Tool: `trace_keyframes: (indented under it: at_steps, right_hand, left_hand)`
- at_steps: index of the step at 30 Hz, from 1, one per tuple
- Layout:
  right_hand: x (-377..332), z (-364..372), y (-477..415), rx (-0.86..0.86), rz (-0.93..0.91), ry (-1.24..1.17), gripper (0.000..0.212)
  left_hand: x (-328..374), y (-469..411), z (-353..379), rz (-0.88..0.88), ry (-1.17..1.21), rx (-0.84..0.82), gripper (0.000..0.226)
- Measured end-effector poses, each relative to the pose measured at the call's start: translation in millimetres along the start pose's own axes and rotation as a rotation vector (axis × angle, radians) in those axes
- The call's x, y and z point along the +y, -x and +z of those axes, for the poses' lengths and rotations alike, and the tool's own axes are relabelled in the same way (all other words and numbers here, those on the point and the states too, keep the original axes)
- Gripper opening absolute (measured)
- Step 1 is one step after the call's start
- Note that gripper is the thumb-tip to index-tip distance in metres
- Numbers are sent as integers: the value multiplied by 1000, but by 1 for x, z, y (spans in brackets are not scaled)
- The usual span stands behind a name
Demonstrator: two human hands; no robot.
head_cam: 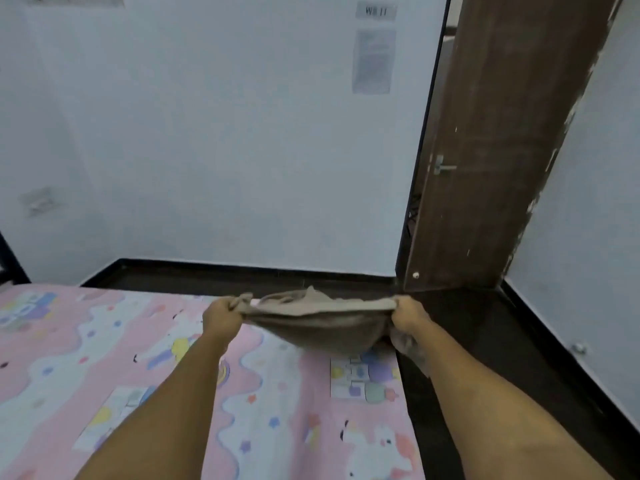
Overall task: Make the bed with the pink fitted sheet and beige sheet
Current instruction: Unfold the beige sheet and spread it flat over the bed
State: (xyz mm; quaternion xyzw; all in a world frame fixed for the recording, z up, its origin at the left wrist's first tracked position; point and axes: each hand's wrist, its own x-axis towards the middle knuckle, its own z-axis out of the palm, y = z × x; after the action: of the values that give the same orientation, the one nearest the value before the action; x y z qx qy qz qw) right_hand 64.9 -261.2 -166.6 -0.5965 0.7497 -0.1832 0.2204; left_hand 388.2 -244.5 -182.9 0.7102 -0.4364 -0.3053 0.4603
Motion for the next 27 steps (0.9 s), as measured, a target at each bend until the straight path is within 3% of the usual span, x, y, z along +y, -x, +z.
trace_keyframes:
  at_steps: [4,7,10,12,18,22,27]
  right_hand:
    - [54,52,29,-310,131,316,37]
    - [74,72,62,-432,154,460,38]
    - [90,92,89,-392,132,509,41]
    - [96,102,108,-357,109,543,41]
    - [104,117,158,-272,64,610,30]
    - [91,127,193,-168,2,715,34]
    - [67,149,251,-113,-42,789,32]
  left_hand:
    - [-73,46,1,-21,-298,-148,10]
    - [-106,65,-5,27,-573,-291,22]
    - [-124,77,-17,86,-770,-394,15]
    - [-135,83,-22,99,-871,-441,28]
    - [-174,95,-52,205,-1082,-493,32]
    - [-192,101,-86,366,-1010,-409,18]
    - [-218,113,-141,438,-950,-356,34]
